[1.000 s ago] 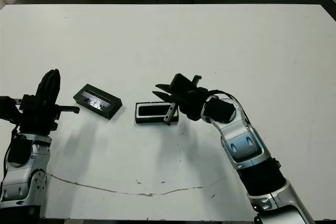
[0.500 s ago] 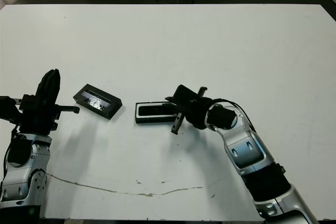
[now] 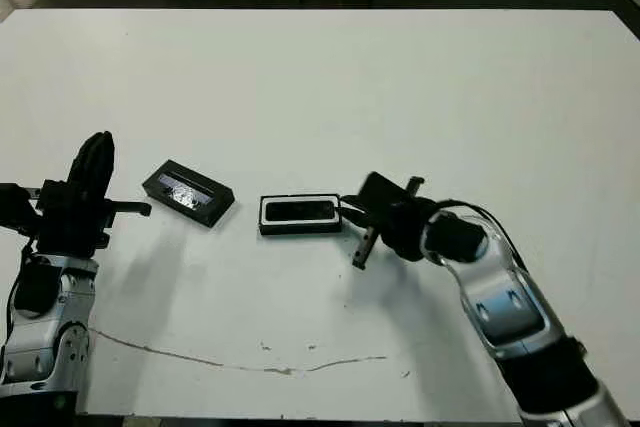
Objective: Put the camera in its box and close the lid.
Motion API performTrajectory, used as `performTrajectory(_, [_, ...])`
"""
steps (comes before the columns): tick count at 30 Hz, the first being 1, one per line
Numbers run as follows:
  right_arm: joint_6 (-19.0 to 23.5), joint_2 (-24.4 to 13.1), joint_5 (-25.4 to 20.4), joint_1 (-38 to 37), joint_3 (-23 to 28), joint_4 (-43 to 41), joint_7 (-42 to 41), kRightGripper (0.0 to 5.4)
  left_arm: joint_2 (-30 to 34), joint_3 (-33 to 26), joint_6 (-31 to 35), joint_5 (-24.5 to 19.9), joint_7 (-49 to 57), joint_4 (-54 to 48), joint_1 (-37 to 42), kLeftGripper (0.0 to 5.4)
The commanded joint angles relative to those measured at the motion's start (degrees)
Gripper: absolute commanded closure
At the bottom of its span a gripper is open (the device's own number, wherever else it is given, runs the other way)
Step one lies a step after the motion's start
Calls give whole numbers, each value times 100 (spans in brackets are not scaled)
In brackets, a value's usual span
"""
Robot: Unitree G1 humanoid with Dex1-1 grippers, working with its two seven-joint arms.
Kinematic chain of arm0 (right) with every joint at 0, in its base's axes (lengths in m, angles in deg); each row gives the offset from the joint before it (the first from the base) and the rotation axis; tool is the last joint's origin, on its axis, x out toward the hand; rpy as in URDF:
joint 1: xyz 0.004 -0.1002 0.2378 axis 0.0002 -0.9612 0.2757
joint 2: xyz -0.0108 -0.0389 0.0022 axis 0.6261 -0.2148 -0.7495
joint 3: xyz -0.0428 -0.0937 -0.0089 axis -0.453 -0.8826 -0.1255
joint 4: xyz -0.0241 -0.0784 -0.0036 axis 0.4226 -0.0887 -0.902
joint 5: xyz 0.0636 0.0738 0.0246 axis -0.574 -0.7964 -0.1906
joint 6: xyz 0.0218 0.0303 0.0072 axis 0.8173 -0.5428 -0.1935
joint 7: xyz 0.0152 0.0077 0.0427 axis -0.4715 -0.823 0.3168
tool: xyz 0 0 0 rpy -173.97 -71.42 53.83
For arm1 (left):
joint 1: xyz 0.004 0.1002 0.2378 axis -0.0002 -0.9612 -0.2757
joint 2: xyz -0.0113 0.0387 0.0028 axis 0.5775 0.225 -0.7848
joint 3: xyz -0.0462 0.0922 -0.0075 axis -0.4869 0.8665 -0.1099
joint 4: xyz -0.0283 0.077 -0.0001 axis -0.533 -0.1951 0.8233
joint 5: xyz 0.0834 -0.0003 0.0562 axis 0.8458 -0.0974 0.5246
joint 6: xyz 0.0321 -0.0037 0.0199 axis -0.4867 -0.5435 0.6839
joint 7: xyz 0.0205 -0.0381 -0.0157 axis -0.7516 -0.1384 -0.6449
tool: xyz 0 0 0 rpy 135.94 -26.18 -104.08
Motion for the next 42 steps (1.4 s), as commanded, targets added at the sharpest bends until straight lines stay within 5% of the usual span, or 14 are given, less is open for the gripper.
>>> performTrajectory(1, [-354, 95, -342, -161, 401, 395, 61, 537, 57, -30, 102, -10, -8, 61, -41, 540])
performTrajectory(6, [-607, 403, -856, 86, 1039, 655, 360, 537, 98, -40, 7, 81, -24, 125, 17, 540])
performTrajectory(14, [-271, 628, -1846, 636, 2018, 683, 780, 537, 200, -70, -49, 171, -15, 101, 70, 540])
performTrajectory(18, [-180, 526, -1819, 700, 2208, 584, 1135, 537, 439, -93, 54, 329, -39, -79, 138, 540])
performTrajectory(23, [-294, 363, -1556, 614, 2134, 536, 1312, 537, 1540, 68, 817, 710, -592, -482, 635, 540])
performTrajectory(27, [-355, 400, -1453, 561, 2110, 613, 1417, 537, 2792, 558, 2240, 1018, -1525, -559, 1600, 540])
performTrajectory(31, [-210, 398, -1375, 527, 2065, 520, 1543, 537, 3633, 1701, 2503, 1543, -3240, 512, 3201, 540])
performTrajectory(42, [-85, 360, -1406, 494, 2056, 482, 1615, 537, 2695, 3745, 1386, 3222, -4954, 3789, 6179, 540])
